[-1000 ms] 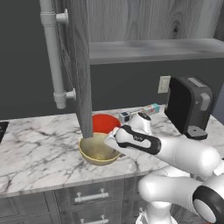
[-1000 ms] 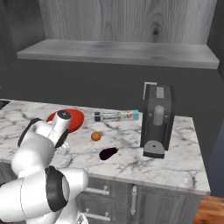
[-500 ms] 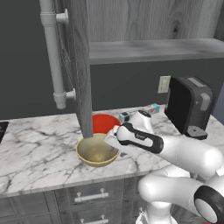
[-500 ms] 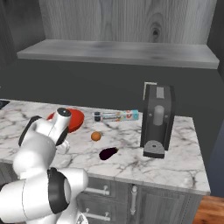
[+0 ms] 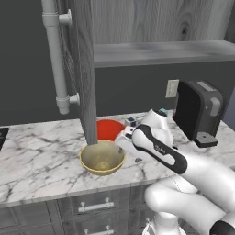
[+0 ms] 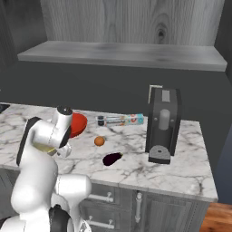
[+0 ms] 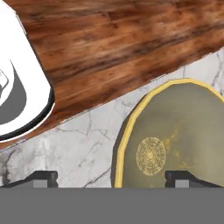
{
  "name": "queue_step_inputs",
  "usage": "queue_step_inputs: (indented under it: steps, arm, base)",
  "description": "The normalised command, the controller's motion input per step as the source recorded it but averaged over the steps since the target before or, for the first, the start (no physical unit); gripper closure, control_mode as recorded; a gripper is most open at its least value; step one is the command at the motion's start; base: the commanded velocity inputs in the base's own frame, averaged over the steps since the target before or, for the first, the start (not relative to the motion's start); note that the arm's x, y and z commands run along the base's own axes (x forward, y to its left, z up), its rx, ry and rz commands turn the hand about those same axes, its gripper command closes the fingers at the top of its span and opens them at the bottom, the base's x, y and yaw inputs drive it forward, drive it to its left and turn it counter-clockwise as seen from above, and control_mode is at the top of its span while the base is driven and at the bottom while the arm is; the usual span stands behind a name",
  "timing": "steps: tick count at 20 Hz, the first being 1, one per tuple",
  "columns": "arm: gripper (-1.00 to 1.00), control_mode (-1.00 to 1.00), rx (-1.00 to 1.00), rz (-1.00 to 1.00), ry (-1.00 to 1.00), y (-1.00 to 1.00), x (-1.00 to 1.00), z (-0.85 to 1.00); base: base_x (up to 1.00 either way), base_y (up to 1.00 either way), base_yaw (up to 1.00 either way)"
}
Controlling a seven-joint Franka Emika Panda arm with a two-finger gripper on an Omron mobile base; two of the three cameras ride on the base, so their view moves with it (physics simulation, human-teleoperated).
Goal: Pick both bowls and place them on the counter. Then place the tangerine in one bowl and place the eggplant in the other bowl.
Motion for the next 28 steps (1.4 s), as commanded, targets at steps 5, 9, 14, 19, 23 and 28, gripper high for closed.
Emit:
queue_step_inputs:
  steps: [5,9,14,19,23,28]
  arm:
    - [-1.00,-1.00,0.01,-0.18,0.00,-0.42,-0.16,0.31]
    - [-1.00,-1.00,0.09,-0.32,0.00,-0.59,-0.15,0.18]
    - [-1.00,-1.00,0.11,-0.45,0.01,-0.55,-0.02,0.33]
    - [-1.00,-1.00,0.10,-0.55,0.03,-0.36,0.00,0.12]
    - [-1.00,-1.00,0.06,-0.62,0.00,-0.07,0.00,-0.01]
    - [-1.00,-1.00,0.12,-0.57,0.00,-0.05,0.16,0.00]
  base:
    - [0.00,0.00,0.00]
    - [0.00,0.00,0.00]
    - [0.00,0.00,0.00]
    - [0.00,0.00,0.00]
    - [0.00,0.00,0.00]
    - [0.00,0.00,0.00]
